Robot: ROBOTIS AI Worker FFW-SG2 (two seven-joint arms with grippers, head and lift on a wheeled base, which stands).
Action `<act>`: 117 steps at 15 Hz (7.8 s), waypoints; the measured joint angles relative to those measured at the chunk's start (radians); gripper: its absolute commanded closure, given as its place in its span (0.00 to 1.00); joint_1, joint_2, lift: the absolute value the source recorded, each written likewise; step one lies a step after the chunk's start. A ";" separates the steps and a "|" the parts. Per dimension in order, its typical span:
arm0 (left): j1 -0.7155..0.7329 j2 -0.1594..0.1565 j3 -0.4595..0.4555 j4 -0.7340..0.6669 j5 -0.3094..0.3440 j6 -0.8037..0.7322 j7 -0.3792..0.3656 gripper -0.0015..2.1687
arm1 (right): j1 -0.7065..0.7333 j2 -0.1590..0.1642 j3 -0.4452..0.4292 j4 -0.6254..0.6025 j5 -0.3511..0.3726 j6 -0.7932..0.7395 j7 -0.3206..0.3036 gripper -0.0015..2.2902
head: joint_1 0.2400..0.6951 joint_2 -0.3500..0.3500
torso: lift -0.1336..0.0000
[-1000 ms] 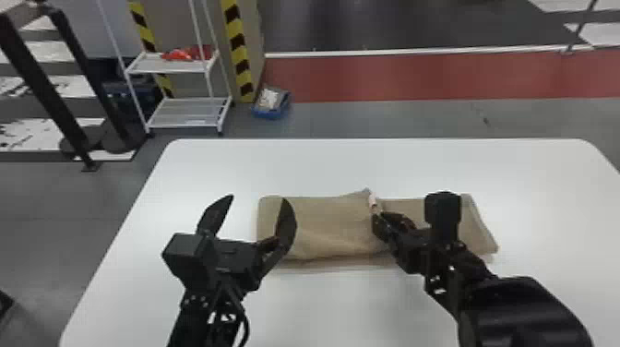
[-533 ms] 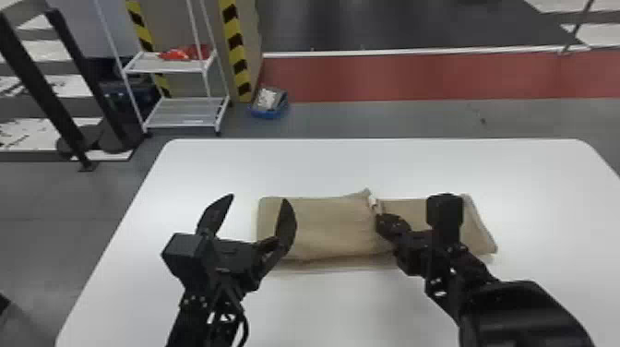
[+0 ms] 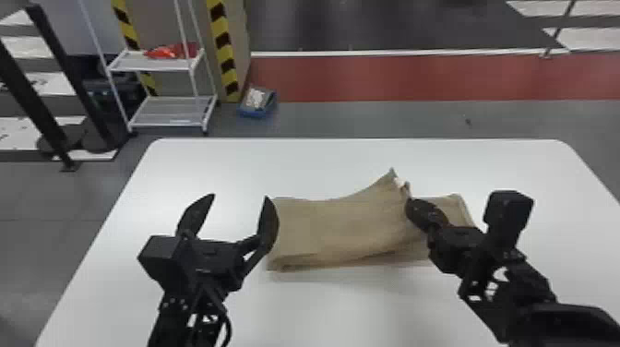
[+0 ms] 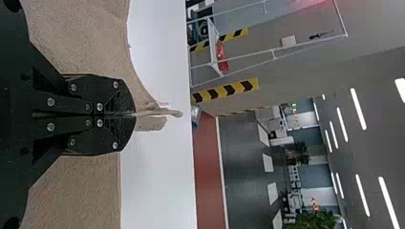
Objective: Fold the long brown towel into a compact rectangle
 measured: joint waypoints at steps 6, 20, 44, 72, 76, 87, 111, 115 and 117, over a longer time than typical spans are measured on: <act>-0.015 -0.003 0.050 0.075 0.023 -0.049 0.025 0.03 | -0.024 -0.018 -0.046 0.073 -0.012 -0.016 0.008 0.65 | 1.00 0.51 | 0.29; 0.002 -0.002 0.106 0.095 0.066 -0.082 0.006 0.03 | -0.040 -0.023 -0.265 0.031 -0.099 0.066 0.026 0.60 | 1.00 0.40 | 0.29; -0.008 0.000 0.087 0.114 0.073 -0.084 0.000 0.03 | -0.174 -0.077 -0.427 0.100 -0.149 0.231 0.035 0.67 | 1.00 0.25 | 0.29; -0.150 0.031 -0.049 0.242 0.090 -0.081 0.002 0.04 | -0.291 -0.241 -0.406 0.641 0.061 -0.158 0.266 0.08 | 1.00 0.07 | 0.29; -0.157 0.035 -0.051 0.249 0.097 -0.081 0.000 0.04 | -0.304 -0.239 -0.396 0.669 0.077 -0.172 0.291 0.26 | 1.00 0.08 | 0.29; -0.166 0.040 -0.064 0.260 0.102 -0.081 0.000 0.04 | -0.302 -0.237 -0.401 0.695 0.078 -0.173 0.296 0.87 | 1.00 0.08 | 0.29; -0.159 0.062 -0.061 0.256 0.135 -0.081 -0.001 0.04 | -0.017 -0.031 -0.001 -0.134 0.159 0.275 0.167 0.00 | 1.00 0.50 | 0.29; -0.158 0.062 -0.060 0.258 0.136 -0.081 -0.001 0.04 | 0.009 -0.031 -0.051 -0.142 0.072 0.229 0.172 0.04 | 1.00 0.49 | 0.29; -0.158 0.062 -0.061 0.259 0.136 -0.081 -0.001 0.04 | 0.013 -0.031 -0.091 -0.144 0.051 0.226 0.172 0.19 | 1.00 0.47 | 0.29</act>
